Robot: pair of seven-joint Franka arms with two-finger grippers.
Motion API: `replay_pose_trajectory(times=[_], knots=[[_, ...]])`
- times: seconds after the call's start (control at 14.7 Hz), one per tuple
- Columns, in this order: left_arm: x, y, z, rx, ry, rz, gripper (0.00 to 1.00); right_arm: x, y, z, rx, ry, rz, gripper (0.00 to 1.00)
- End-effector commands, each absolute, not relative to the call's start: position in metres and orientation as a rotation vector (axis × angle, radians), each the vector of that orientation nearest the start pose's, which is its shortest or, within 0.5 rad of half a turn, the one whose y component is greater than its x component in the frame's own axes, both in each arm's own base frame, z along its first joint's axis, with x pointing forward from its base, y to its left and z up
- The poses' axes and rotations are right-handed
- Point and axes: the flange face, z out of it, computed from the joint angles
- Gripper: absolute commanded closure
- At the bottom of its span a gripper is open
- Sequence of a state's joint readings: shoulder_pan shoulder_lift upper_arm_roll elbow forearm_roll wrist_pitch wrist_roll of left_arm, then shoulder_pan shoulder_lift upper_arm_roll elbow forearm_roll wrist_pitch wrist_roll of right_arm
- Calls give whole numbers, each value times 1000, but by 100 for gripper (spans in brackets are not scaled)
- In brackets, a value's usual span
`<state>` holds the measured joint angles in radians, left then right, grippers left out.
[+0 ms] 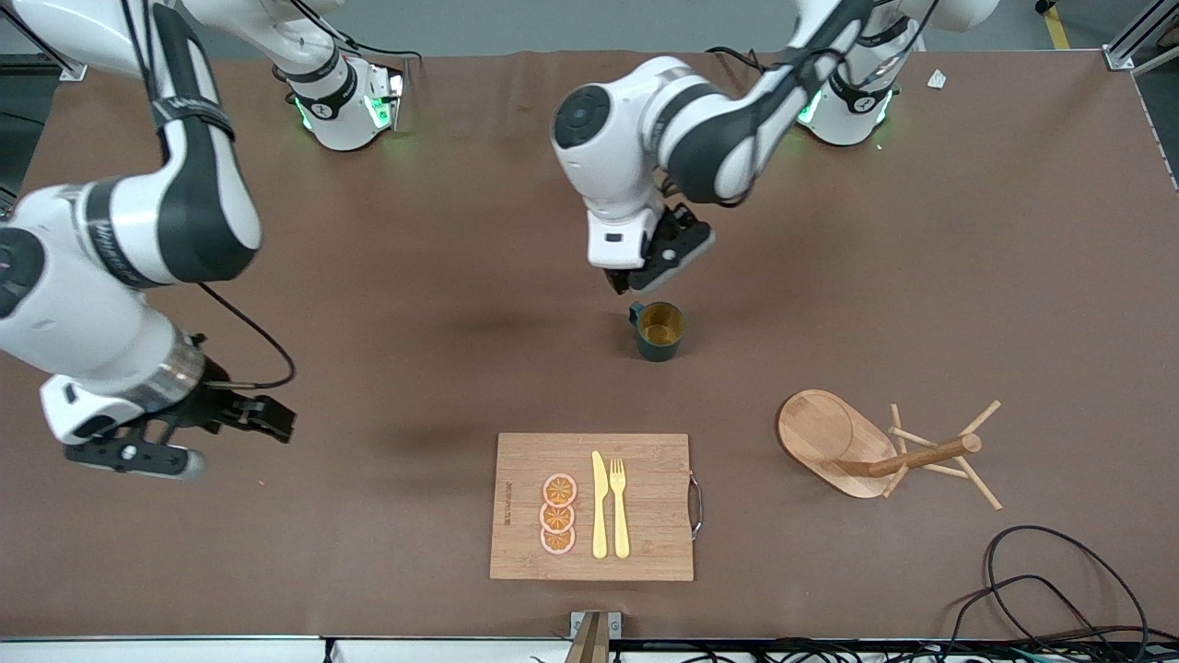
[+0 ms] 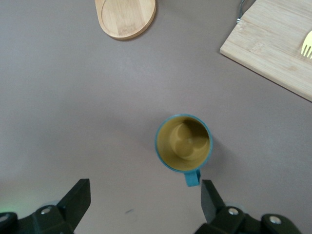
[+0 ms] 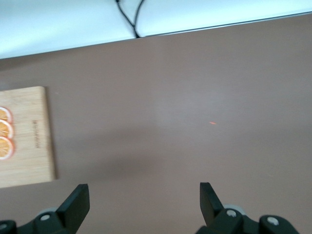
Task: Pass cup and hang on rack
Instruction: 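Set the mug down, open the right gripper while the left gripper approaches, then grasp the teal mug handle with the left gripper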
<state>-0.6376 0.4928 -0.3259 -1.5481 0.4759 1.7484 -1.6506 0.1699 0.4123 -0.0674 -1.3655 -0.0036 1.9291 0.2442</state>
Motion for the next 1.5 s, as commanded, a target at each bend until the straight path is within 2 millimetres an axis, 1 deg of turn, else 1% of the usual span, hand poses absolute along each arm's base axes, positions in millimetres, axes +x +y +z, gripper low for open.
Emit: replay_pose_trajectory(times=[0.0,0.07,0.14,0.2,0.27,0.34,0.41,0.48,0.54,0.61,0.68,0.75,0.89,1.09,1.16,1.23,1.36,1.43], knots=[[405,-532,334,-2649,-720,-491,0,661,34,521,-3150,136,-237,0],[396,-540,317,-2628,-720,-527,0,653,16,532,-3157,108,-224,0],[389,-547,307,-2612,-732,-570,0,642,-2,545,-3163,94,-192,0],[385,-551,296,-2591,-763,-612,0,633,-10,559,-3165,90,-176,0],[381,-553,285,-2571,-797,-646,0,621,-17,577,-3165,95,-171,0],[369,-561,272,-2547,-845,-699,0,611,-19,592,-3166,103,-173,0],[365,-563,259,-2518,-901,-747,0,602,-23,608,-3163,114,-192,0],[364,-564,245,-2492,-933,-811,0,595,-32,619,-3162,136,-201,0],[355,-568,230,-2476,-912,-866,0,589,-35,625,-3161,144,-199,0],[352,-567,222,-2446,-884,-910,0,584,-35,628,-3162,145,-172,0],[353,-567,220,-2437,-855,-950,0,578,-35,630,-3163,151,-139,0],[354,-567,220,-2436,-859,-962,0,573,-34,637,-3162,149,-138,0],[356,-566,216,-2428,-876,-967,5,571,-35,640,-3164,150,-141,0],[358,-568,196,-2414,-862,-1019,11,573,-32,642,-3164,142,-158,0],[361,-571,197,-2417,-880,-1022,13,574,-30,641,-3163,137,-153,0],[362,-571,190,-2412,-889,-1020,17,573,-28,641,-3162,133,-153,0],[363,-573,174,-2403,-893,-1032,19,574,-27,647,-3161,130,-175,0],[363,-576,171,-2403,-898,-1045,20,574,-27,647,-3161,126,-170,0]])
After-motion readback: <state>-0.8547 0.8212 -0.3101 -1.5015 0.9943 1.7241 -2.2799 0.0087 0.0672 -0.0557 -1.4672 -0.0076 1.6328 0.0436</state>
